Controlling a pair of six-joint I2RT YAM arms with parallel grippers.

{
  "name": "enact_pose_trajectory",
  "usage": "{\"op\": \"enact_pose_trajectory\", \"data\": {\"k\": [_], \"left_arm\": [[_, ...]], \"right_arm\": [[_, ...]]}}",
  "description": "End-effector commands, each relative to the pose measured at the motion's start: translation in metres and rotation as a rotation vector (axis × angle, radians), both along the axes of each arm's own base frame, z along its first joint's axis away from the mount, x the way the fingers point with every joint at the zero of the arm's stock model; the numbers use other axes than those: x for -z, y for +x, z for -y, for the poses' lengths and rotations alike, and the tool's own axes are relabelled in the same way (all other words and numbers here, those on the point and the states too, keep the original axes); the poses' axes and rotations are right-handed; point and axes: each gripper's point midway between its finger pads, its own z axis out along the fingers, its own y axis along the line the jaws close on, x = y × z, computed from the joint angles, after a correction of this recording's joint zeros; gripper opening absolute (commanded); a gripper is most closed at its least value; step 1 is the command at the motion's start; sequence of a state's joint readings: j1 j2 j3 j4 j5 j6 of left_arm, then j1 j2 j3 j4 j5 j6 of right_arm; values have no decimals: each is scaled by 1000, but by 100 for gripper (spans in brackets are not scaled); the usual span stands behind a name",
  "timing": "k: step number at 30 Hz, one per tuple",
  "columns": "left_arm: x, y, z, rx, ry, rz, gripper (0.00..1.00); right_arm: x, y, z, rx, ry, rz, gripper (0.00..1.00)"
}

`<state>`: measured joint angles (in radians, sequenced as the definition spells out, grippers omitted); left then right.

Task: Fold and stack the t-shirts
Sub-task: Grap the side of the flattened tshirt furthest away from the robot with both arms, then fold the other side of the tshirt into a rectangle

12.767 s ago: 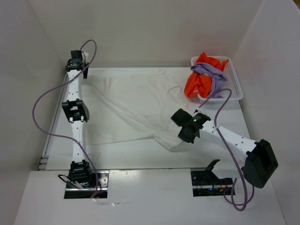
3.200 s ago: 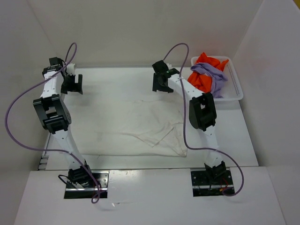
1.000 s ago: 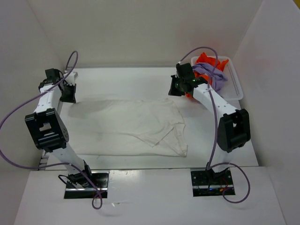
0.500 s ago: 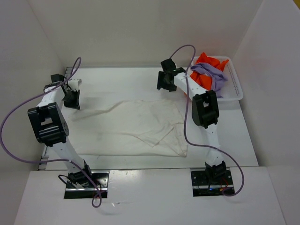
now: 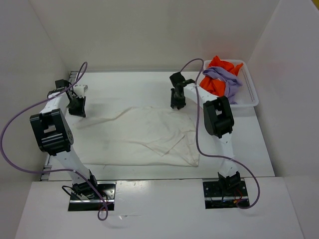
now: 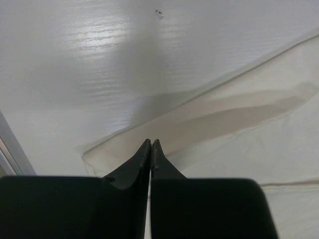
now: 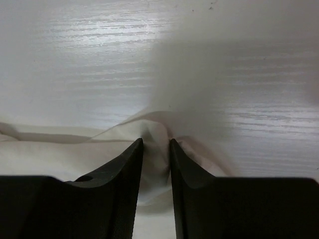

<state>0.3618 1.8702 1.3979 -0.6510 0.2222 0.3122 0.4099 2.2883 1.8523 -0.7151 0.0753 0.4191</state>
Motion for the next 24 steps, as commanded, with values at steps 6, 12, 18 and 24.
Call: {"op": "enact_pose_trajectory", "data": {"k": [6,12,18,24], "left_arm": [[-11,5,0,16,12,31,0],[-58,10,-6,39,60,138,0],[-47,-30,-12,36,150,52,0],[-6,-79,3,35,99,-74,0]], "right_arm": [[-27,2,-8,21,123,38,0],[-120,1,-9,-26,221,280,0],[-157,-84,-9,-115,261,361,0],[-77,-181,-37,-183,246,131,6]]}}
